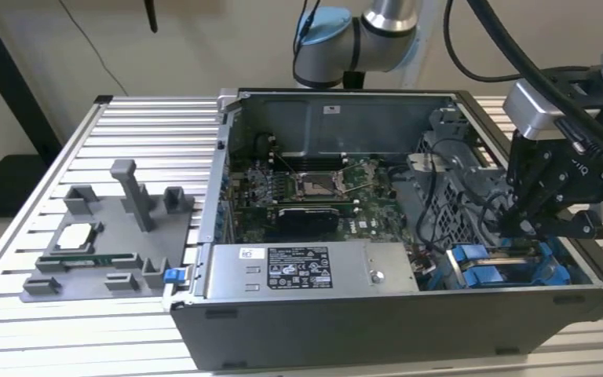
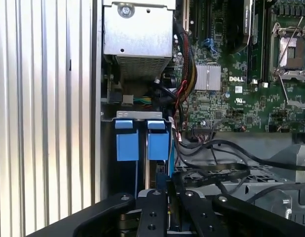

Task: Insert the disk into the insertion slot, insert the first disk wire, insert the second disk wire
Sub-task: 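Insert the second disk wire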

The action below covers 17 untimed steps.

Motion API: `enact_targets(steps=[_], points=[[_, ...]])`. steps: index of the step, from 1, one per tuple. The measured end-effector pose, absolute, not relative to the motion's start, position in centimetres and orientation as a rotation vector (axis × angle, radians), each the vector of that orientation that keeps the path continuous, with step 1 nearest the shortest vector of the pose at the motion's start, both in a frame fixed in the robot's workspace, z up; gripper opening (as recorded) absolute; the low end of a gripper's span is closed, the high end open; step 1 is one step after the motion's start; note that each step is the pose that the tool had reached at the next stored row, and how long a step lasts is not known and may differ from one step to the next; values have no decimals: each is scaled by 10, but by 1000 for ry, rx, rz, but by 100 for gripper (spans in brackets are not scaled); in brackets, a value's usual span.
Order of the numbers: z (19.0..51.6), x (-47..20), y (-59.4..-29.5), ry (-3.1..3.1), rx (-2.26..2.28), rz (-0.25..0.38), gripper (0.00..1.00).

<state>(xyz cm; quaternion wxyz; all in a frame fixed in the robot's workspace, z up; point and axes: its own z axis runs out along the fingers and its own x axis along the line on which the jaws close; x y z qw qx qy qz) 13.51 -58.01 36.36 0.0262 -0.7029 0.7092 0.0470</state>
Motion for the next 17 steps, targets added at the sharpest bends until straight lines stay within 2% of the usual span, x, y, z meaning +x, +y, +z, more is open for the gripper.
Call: enact_targets(steps=[17], points=[[358, 141, -580, 2192, -2172, 145, 0]])
